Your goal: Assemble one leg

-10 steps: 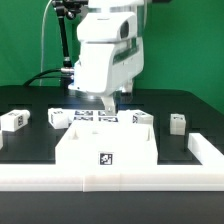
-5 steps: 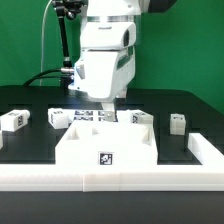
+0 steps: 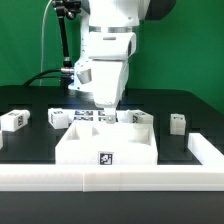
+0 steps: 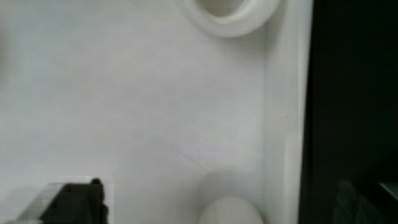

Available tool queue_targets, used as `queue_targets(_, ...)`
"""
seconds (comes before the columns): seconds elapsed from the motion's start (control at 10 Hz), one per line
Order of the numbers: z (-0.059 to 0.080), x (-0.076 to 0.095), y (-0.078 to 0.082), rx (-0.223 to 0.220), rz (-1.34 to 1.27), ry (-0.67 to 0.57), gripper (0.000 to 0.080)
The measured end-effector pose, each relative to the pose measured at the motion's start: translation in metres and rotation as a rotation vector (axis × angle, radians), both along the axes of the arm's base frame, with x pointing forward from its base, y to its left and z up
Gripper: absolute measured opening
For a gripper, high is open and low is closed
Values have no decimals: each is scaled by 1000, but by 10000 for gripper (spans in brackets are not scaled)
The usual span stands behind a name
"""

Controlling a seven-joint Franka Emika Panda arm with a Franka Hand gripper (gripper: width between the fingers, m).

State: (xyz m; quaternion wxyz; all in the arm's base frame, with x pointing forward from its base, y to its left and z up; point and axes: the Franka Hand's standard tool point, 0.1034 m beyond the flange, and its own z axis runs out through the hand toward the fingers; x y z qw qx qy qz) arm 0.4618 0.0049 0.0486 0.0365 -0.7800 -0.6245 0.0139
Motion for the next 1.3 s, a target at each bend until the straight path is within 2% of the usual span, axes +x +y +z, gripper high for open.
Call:
queue_targets(0.1,-3,-8,0,0,1,2,649)
queue_targets(0.3,-19,-33,1,2,3,-7,649)
queue_targets(0.4,-29,-38,1,5,7,-14,649)
queue_targets(0.6,-40,-40,0,8,10,-7,649)
queue_targets(1.0,-43,-41,0,8,6,-20,649)
queue_targets(1.1,-43,-41,0,8,5,-20,506)
queue_targets(1.2,-43,-41,-1,8,5,-20,506)
queue_targets(1.3,-43,-40,-1,8,5,-20,329)
